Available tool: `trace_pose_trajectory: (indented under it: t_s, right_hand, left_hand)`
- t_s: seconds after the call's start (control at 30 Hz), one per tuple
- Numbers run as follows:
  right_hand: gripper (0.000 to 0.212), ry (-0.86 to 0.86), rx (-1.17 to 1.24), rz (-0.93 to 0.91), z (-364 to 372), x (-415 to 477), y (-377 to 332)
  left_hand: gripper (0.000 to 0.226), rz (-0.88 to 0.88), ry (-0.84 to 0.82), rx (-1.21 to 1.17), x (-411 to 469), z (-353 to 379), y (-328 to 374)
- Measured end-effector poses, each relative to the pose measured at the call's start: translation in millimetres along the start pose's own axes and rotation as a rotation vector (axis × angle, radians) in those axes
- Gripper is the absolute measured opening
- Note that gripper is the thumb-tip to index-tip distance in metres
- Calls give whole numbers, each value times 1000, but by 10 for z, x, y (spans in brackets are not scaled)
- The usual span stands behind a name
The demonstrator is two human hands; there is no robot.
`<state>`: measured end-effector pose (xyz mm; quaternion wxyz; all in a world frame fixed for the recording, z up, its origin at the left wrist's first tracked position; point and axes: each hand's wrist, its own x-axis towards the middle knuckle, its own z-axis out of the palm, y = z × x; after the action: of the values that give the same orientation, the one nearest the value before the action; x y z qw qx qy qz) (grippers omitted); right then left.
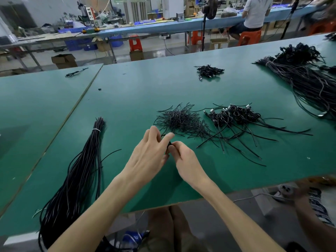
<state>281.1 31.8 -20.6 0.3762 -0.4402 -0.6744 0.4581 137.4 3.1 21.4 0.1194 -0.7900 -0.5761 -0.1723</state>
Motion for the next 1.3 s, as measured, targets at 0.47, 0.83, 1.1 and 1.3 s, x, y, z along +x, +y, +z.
trace_pose_trajectory:
  t_s: [0.47,0.83,1.1,1.3]
  right_hand:
    - [21,33,-293,-187,77,-14,77]
    - [23,-13,-532,-80,148,18,38]
    - [38,1,-489,-29,136,23,7]
    - [45,39,-391,-68,121,24,46]
  left_hand:
    - [27,261,-370,667,238,-130,47]
    - [30,360,-437,746,279,-290,164]
    - [13,365,-321,678,214,-186,164]
    - [50,323,-164,626,171,-171,201]
